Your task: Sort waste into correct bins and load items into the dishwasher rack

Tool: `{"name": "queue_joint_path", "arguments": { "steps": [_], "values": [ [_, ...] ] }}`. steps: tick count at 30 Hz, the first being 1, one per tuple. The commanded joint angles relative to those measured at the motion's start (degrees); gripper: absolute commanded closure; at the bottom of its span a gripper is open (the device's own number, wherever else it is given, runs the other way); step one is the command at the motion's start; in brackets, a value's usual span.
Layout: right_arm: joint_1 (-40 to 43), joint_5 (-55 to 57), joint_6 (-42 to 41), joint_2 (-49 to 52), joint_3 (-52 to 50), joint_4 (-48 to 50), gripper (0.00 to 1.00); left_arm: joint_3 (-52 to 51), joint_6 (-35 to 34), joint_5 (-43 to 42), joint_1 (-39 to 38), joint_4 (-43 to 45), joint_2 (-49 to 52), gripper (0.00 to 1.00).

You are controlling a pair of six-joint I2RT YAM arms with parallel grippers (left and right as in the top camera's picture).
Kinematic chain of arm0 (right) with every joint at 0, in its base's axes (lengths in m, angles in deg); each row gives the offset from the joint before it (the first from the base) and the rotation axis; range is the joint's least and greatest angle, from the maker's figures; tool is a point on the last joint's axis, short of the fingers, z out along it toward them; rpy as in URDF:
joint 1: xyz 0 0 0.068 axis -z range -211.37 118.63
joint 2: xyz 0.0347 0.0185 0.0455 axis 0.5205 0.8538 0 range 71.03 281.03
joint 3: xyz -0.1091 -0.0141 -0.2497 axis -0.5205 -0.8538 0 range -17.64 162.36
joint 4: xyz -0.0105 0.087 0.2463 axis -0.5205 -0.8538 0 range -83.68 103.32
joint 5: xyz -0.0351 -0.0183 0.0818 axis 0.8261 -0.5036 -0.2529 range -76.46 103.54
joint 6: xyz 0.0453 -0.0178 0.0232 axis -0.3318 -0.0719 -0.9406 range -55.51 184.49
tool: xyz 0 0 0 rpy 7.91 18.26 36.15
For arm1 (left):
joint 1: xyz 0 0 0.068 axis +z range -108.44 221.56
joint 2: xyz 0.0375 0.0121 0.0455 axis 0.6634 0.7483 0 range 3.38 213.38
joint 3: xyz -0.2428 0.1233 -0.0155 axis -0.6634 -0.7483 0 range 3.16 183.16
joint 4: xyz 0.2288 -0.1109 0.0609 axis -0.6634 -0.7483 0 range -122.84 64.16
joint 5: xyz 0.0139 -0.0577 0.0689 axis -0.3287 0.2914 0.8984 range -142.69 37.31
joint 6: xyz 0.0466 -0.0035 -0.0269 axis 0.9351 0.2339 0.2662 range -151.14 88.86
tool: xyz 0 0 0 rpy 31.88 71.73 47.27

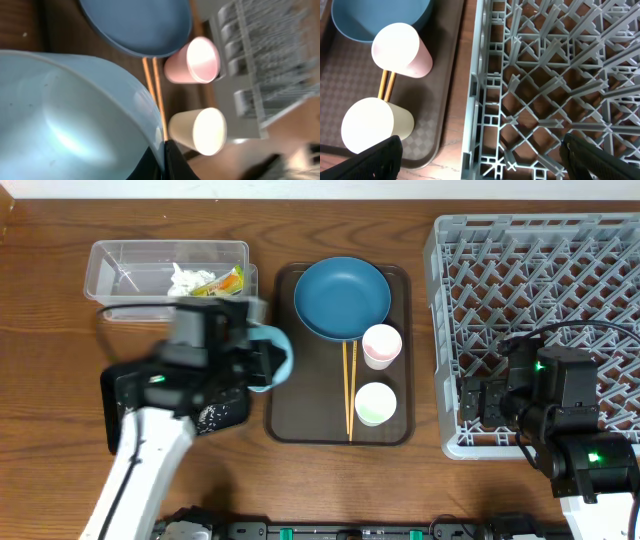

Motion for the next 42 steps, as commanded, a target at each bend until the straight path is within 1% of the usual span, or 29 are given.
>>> {"name": "queue_joint_path", "arguments": {
  "steps": [1,4,8,14,18,20,22,24,25,30,34,38,42],
  "values": [
    [0.59,0.52,-0.15,-0.33,1.14,-0.26,0.01,0.72,-0.50,13.38,-7.45,2.40,4.96,0.94],
    [0.59,0.50,-0.15,-0.35,1.14,-0.20,0.01,0.74,-0.52,15.50,-12.26,5.57,10.29,0.94],
    [0.59,0.55,-0.15,-0.35,1.14,-0.59,0.01,0.74,-0.55,17.14,-15.54,7.61,17.59,0.94],
    [0.59,0.96,-0.15,-0.33,1.14,-1.11,0.01,0.72,-0.52,17.14,-17.38,8.20,23.21,0.93],
    [0.59,2.16,-0.13,-0.35,1.14,-1.22,0.01,0.72,-0.55,17.11,-17.64,7.87,24.20,0.92],
    [0.59,2.25,-0.13,-0.35,1.14,-1.53,0.01,0.74,-0.52,17.05,-17.62,7.58,24.20,0.84],
    [0.59,2.27,-0.13,-0.33,1.14,-1.68,0.01,0.74,-0.50,16.87,-17.62,7.45,23.87,0.64],
    [0.59,2.25,-0.13,-0.33,1.14,-1.64,0.01,0.96,-0.50,16.90,-17.62,6.73,22.45,0.52],
    [0.59,2.29,-0.11,-0.33,1.14,-1.66,0.01,1.33,-0.50,16.92,-17.62,6.10,21.57,0.50],
    [0.59,2.49,-0.11,-0.33,1.14,-1.68,0.01,3.82,-0.52,16.68,-17.62,3.98,14.14,0.49],
    [0.59,2.49,-0.13,-0.33,1.14,-1.66,0.01,3.87,-0.55,13.79,-17.68,4.46,9.03,0.48],
    [0.59,2.49,-0.11,-0.33,1.14,-1.55,0.01,3.72,-0.55,13.66,-18.49,4.46,9.46,0.47],
    [0.59,2.47,-0.13,-0.33,1.14,-1.62,0.01,3.63,-1.66,13.64,-21.75,4.48,13.14,0.47]
  ]
}}
